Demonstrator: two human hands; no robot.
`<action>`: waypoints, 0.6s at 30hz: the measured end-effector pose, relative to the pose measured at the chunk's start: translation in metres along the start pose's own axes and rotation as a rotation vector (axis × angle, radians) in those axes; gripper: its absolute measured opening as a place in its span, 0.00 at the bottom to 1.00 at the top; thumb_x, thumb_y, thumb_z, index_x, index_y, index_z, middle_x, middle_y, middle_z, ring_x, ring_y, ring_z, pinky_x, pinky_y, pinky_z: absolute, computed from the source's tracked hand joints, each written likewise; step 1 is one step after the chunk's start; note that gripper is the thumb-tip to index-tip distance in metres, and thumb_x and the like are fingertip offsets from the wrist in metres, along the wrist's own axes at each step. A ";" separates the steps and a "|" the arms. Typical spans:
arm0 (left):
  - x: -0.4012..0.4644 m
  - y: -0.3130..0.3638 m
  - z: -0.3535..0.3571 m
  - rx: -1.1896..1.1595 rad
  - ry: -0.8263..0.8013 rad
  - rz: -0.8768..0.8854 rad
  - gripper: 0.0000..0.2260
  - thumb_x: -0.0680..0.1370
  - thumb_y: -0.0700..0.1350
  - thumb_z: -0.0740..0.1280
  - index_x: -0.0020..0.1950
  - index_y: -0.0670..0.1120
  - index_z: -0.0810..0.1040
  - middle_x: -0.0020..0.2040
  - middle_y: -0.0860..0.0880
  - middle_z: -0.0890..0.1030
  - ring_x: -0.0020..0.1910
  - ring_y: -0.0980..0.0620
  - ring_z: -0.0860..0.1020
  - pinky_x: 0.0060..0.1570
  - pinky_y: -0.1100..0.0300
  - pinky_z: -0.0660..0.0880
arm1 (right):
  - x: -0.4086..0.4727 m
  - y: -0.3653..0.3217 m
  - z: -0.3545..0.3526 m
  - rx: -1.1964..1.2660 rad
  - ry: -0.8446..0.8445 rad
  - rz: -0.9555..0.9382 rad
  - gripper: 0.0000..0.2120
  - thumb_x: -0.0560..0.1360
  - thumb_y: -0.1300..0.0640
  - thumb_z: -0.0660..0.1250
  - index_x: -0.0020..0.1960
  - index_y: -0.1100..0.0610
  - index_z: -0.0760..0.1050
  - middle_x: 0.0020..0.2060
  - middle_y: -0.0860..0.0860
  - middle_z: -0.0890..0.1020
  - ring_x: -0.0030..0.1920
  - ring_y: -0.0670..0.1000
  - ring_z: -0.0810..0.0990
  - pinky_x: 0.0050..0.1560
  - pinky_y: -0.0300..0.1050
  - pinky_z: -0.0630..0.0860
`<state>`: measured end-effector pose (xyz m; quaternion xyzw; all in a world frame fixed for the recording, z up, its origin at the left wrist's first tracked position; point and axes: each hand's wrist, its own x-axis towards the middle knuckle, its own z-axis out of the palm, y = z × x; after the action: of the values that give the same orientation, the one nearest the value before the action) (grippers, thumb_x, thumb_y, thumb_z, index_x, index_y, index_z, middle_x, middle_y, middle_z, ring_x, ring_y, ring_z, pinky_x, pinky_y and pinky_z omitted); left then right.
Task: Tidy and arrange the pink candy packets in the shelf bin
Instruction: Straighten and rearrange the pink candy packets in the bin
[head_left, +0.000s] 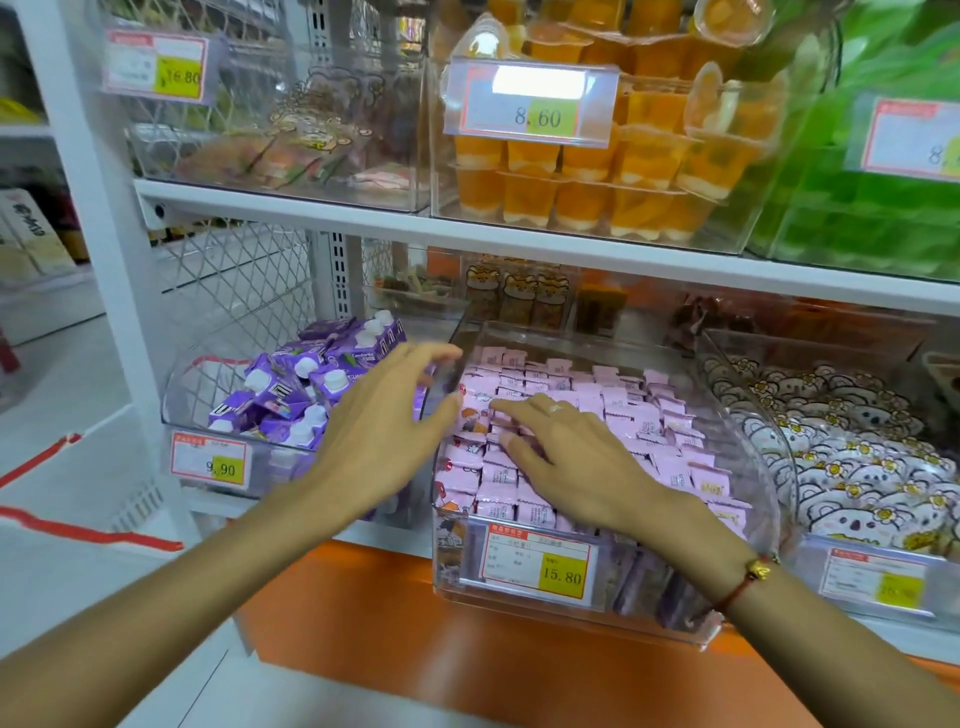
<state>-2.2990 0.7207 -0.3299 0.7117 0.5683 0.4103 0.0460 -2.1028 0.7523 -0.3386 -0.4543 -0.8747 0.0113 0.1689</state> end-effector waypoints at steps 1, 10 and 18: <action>-0.009 0.000 0.001 -0.070 0.020 -0.052 0.16 0.77 0.52 0.65 0.64 0.58 0.70 0.60 0.61 0.76 0.54 0.61 0.75 0.48 0.56 0.74 | 0.003 0.001 -0.001 0.037 0.016 0.022 0.20 0.81 0.47 0.54 0.72 0.49 0.60 0.63 0.51 0.73 0.59 0.55 0.74 0.54 0.48 0.69; -0.016 -0.003 0.008 -0.225 -0.066 -0.221 0.14 0.76 0.52 0.67 0.61 0.60 0.74 0.52 0.63 0.80 0.48 0.63 0.78 0.49 0.52 0.76 | 0.014 0.009 -0.003 0.172 0.041 0.063 0.14 0.77 0.42 0.60 0.59 0.46 0.71 0.54 0.43 0.76 0.53 0.44 0.75 0.50 0.45 0.73; -0.011 -0.005 0.011 -0.263 -0.070 -0.257 0.12 0.75 0.49 0.68 0.57 0.60 0.75 0.51 0.64 0.79 0.42 0.67 0.77 0.45 0.57 0.76 | 0.027 0.006 0.006 0.014 -0.137 -0.062 0.18 0.80 0.44 0.53 0.67 0.45 0.71 0.53 0.45 0.72 0.49 0.46 0.66 0.49 0.43 0.64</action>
<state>-2.2959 0.7175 -0.3463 0.6350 0.5940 0.4469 0.2103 -2.1145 0.7780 -0.3371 -0.4239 -0.8977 0.0431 0.1117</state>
